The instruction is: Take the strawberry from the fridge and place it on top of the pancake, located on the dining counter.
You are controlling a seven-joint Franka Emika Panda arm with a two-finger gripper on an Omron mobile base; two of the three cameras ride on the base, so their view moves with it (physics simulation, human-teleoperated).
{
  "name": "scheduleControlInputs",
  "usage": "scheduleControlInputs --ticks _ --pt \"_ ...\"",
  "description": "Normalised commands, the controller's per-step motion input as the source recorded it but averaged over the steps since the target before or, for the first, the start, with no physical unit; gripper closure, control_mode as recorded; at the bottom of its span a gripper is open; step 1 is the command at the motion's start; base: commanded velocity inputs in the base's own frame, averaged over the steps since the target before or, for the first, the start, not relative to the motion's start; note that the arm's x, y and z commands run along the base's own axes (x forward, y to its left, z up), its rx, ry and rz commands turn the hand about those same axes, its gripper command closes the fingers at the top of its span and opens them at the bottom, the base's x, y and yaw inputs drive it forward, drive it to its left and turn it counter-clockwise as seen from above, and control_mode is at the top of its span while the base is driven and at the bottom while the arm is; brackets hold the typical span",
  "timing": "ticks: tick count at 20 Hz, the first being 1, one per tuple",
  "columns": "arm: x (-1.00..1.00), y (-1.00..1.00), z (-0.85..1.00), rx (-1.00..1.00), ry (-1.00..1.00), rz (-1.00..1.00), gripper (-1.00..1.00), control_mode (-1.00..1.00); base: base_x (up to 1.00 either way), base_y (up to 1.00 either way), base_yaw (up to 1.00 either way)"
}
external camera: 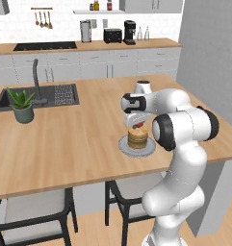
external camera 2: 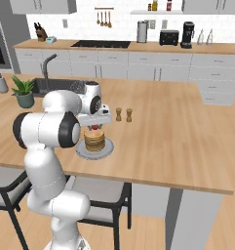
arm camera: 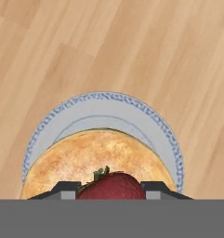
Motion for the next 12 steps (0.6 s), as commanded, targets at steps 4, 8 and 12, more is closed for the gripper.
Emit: scheduleControlInputs --ticks 4,8,12 --pt "-0.09 0.00 0.00 0.00 0.00 0.03 1.00 -1.00 0.00 0.00 0.00" --pt "-0.03 0.00 0.00 0.00 0.00 0.02 1.00 -1.00 0.00 0.00 0.00" --pt "-0.12 0.01 0.00 0.00 0.00 0.02 1.00 -1.00 0.00 0.00 0.00"
